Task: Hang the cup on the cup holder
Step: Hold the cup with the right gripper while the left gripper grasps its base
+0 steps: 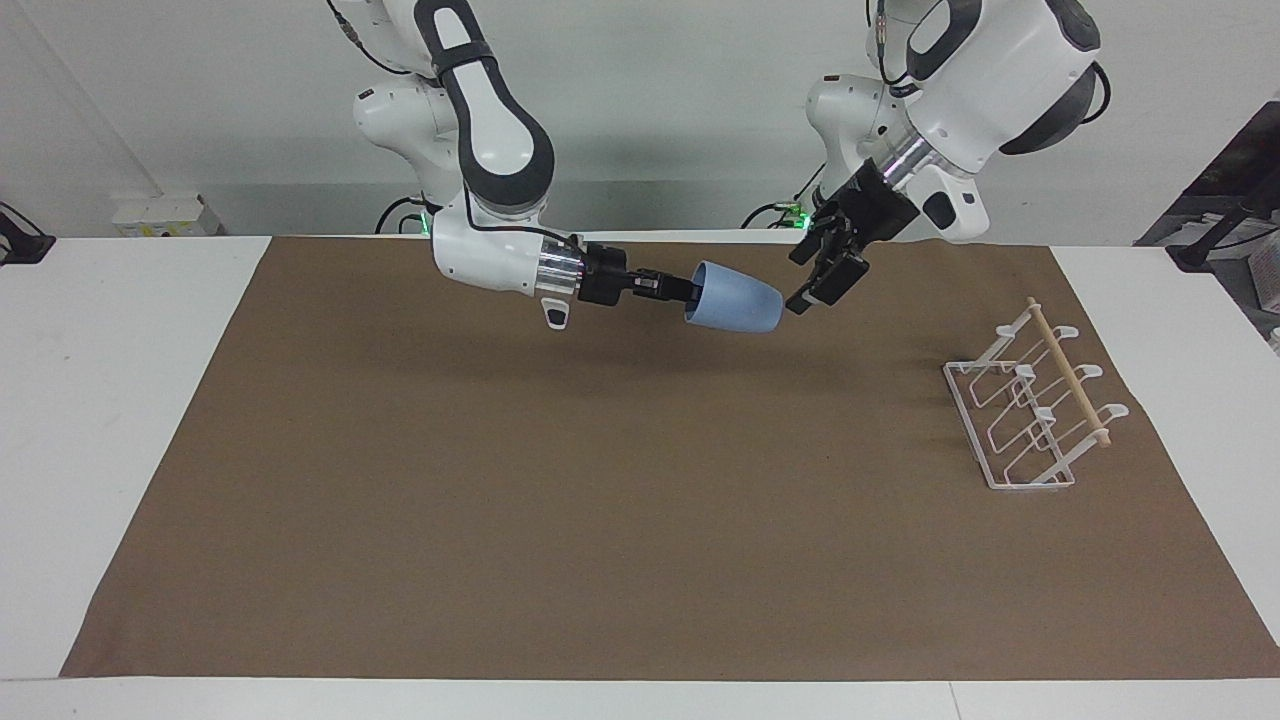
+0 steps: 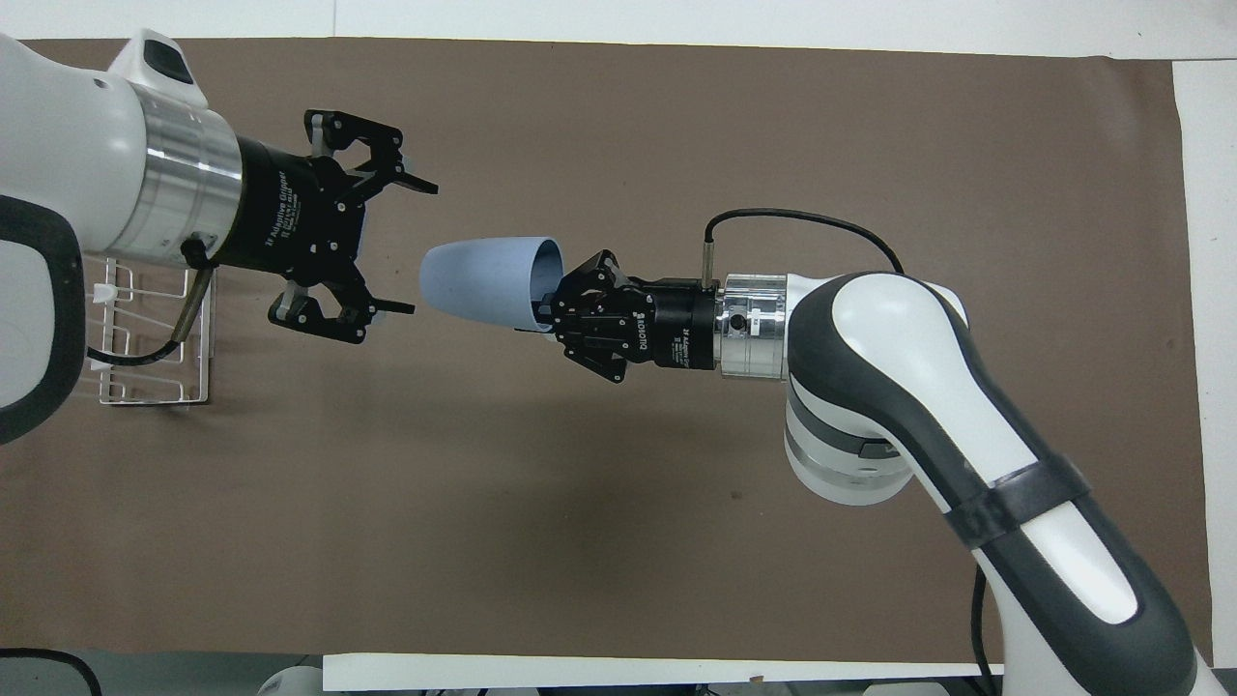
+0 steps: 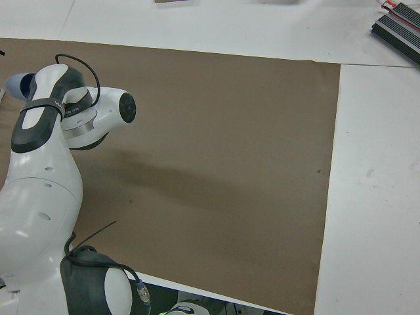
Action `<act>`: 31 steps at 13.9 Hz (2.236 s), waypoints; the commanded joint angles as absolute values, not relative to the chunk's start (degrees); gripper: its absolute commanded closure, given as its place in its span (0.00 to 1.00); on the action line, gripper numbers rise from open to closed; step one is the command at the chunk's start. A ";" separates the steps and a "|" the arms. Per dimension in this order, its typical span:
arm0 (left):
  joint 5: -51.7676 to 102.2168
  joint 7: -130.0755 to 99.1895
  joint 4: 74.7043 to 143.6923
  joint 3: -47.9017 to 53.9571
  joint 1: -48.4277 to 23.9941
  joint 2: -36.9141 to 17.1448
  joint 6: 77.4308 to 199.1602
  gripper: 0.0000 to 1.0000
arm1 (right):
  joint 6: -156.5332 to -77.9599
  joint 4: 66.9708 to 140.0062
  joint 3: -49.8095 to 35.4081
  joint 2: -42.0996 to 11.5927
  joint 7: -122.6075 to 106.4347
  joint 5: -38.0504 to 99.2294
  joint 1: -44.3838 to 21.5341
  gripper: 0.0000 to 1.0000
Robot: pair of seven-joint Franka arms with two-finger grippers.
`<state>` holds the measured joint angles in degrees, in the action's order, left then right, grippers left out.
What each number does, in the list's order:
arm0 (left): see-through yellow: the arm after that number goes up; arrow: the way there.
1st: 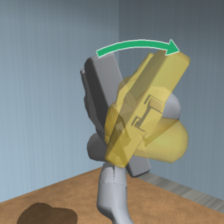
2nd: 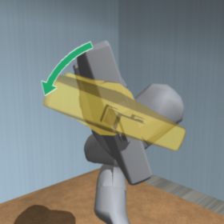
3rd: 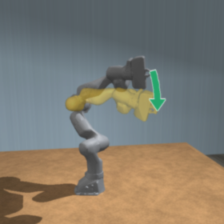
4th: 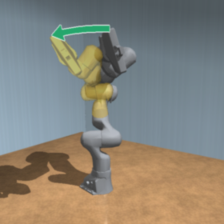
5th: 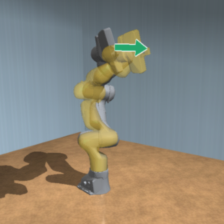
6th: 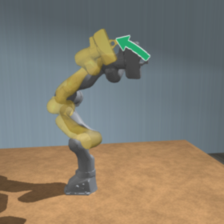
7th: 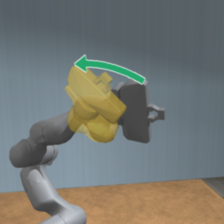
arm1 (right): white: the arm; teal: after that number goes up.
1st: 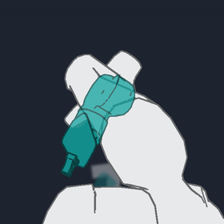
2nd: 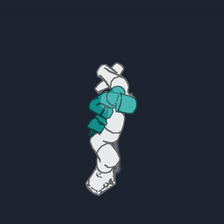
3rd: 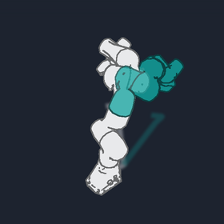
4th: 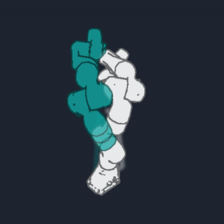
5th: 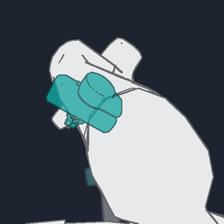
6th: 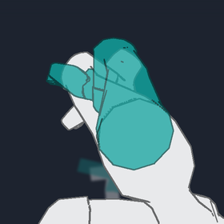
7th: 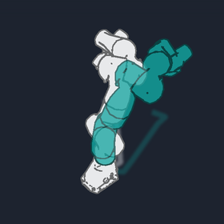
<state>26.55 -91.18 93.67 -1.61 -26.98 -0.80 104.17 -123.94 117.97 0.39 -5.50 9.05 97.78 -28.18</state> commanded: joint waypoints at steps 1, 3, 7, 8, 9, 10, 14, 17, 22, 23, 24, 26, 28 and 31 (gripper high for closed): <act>27.42 -94.13 96.76 -2.20 -28.56 0.26 104.85 0.00 | -123.75 118.39 0.53 -5.10 8.61 97.21 -27.60 1.00; 27.42 -94.65 97.91 -2.11 -28.92 0.35 104.94 0.00 | -123.75 118.39 0.53 -5.10 8.61 97.21 -27.60 1.00; 27.42 -96.94 99.22 -2.20 -29.44 0.35 106.86 0.00 | -123.66 118.39 0.53 -5.10 8.61 97.21 -27.60 1.00; 27.42 -96.86 99.92 -2.11 -29.44 0.70 108.27 0.00 | -123.66 118.39 0.53 -5.10 8.61 97.21 -27.51 1.00; 27.42 -96.86 100.71 -2.11 -29.44 0.96 109.59 0.00 | -123.66 118.39 0.53 -5.10 8.61 97.29 -27.51 1.00; 27.51 -96.94 101.59 -2.11 -29.70 1.40 110.64 0.00 | -123.66 118.39 0.53 -5.10 8.61 97.21 -27.51 1.00; 27.60 -98.70 102.66 -1.93 -31.02 1.23 112.76 0.00 | -123.66 118.30 0.53 -5.10 8.70 97.21 -27.42 1.00; 27.60 -100.11 102.74 -1.93 -31.99 0.79 113.73 0.00 | -123.66 118.30 0.53 -5.10 8.70 97.21 -27.42 1.00; 27.42 -104.50 104.67 -1.76 -33.75 -0.35 121.81 0.01 | -123.57 118.30 0.53 -5.10 8.70 97.21 -27.33 1.00; 27.33 -104.50 104.94 -1.93 -33.84 -0.35 121.73 0.01 | -123.57 118.30 0.53 -5.10 8.70 97.21 -27.33 1.00; 27.33 -104.50 104.94 -1.76 -33.92 -0.35 121.73 0.02 | -123.57 118.30 0.53 -5.10 8.70 97.21 -27.33 1.00; 27.33 -104.50 104.94 -1.93 -34.80 -0.35 121.64 0.09 | -123.57 118.30 0.53 -5.10 8.70 97.21 -27.33 1.00; 27.33 -104.85 104.94 -1.76 -34.89 -0.35 121.03 0.36 | -123.75 118.21 0.53 -5.10 8.96 97.21 -27.33 1.00; 27.33 -104.94 104.59 -1.93 -34.89 -0.35 120.24 0.61 | -124.10 118.04 0.53 -5.10 9.23 97.21 -27.42 0.90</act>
